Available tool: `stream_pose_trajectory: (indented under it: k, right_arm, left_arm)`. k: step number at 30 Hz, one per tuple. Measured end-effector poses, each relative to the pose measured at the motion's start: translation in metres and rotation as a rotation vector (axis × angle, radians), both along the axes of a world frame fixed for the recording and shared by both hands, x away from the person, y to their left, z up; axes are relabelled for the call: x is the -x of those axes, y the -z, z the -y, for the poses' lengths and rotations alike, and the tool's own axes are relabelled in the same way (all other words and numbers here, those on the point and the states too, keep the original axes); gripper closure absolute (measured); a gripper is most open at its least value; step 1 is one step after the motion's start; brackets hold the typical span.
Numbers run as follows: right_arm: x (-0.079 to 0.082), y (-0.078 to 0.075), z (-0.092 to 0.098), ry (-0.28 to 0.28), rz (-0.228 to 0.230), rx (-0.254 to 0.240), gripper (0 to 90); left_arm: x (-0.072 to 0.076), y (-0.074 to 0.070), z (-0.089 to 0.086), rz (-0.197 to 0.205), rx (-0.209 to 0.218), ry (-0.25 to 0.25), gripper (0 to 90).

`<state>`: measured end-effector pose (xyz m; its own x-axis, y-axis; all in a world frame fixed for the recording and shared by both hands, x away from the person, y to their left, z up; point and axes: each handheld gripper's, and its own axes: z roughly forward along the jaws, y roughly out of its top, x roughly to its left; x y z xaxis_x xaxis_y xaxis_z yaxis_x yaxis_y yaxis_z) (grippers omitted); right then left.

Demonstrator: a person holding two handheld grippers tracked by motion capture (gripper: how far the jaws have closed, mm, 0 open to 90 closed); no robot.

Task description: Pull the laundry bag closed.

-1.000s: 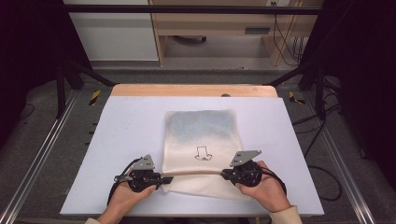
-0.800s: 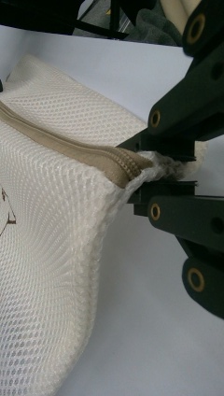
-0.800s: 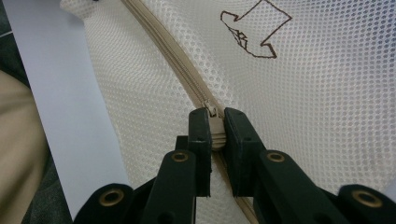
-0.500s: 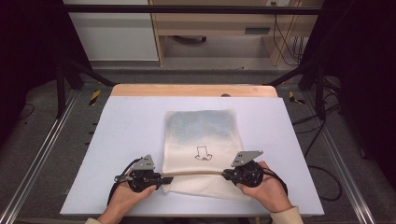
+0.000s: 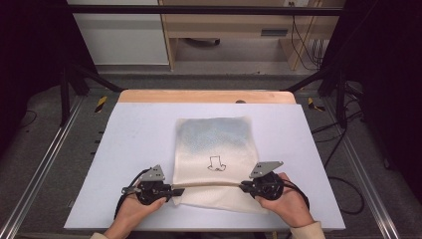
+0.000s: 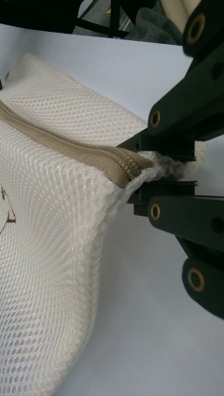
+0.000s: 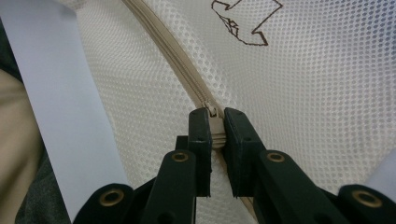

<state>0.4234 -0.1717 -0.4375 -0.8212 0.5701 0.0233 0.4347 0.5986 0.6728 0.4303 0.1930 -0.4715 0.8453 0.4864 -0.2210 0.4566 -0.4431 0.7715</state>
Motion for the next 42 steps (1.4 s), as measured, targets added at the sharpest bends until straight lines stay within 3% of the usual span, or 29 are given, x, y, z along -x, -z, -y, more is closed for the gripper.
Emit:
stream_pose_trajectory:
  k: [42]
  right_arm:
    - [0.006, 0.004, 0.019, 0.036, -0.003, -0.002, 81.9]
  left_arm:
    - [0.0, 0.0, 0.0, 0.004, -0.004, -0.003, 81.9]
